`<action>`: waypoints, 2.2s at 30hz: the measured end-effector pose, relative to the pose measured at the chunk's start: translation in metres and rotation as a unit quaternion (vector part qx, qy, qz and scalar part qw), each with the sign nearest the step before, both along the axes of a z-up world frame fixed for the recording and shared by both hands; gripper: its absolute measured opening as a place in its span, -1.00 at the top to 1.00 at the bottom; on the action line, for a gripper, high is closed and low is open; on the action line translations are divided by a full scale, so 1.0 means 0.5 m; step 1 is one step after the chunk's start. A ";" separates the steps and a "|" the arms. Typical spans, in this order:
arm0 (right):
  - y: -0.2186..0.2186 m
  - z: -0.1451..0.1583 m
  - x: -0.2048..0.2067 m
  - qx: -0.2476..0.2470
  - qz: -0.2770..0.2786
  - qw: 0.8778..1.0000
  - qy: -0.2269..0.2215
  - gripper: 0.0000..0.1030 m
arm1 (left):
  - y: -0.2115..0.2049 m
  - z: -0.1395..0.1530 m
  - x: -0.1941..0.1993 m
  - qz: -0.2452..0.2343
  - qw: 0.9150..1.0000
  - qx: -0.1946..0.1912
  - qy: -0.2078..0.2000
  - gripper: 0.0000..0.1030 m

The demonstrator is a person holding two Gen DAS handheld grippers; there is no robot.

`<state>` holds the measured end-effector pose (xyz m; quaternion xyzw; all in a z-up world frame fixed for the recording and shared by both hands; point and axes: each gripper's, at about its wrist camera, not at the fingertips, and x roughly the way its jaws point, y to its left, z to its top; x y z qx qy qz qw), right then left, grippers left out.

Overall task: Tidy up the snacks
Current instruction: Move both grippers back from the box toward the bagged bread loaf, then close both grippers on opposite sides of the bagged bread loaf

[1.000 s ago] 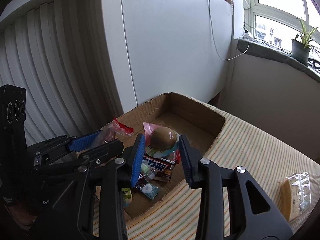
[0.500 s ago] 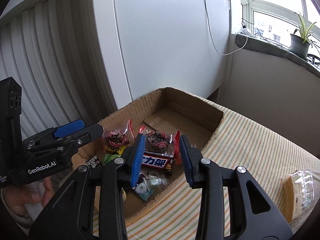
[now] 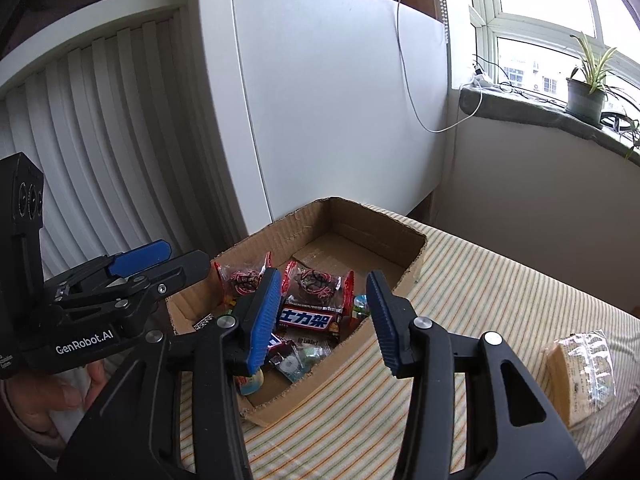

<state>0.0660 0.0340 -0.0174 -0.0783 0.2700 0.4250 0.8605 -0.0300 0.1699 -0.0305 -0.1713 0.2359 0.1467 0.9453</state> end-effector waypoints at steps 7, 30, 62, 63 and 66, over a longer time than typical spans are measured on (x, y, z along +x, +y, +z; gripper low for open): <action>-0.139 0.006 0.017 0.041 -0.053 0.998 0.003 -0.39 | -0.096 0.032 0.022 -0.034 0.999 0.039 0.003 -0.40; -0.598 -0.032 0.049 0.117 -0.233 0.965 0.033 -0.63 | -0.470 0.073 0.136 -0.208 0.969 0.131 0.023 -0.41; -0.528 -0.236 0.269 0.028 -0.172 0.967 0.188 -0.78 | -0.449 -0.177 0.492 -0.267 0.940 -0.134 0.164 -0.61; -0.527 -0.236 0.270 0.027 -0.171 0.967 0.188 -0.79 | -0.451 -0.177 0.489 -0.269 0.941 -0.129 0.160 -0.61; -0.525 -0.237 0.271 0.026 -0.171 0.967 0.187 -0.79 | -0.448 -0.176 0.487 -0.273 0.941 -0.129 0.153 -0.61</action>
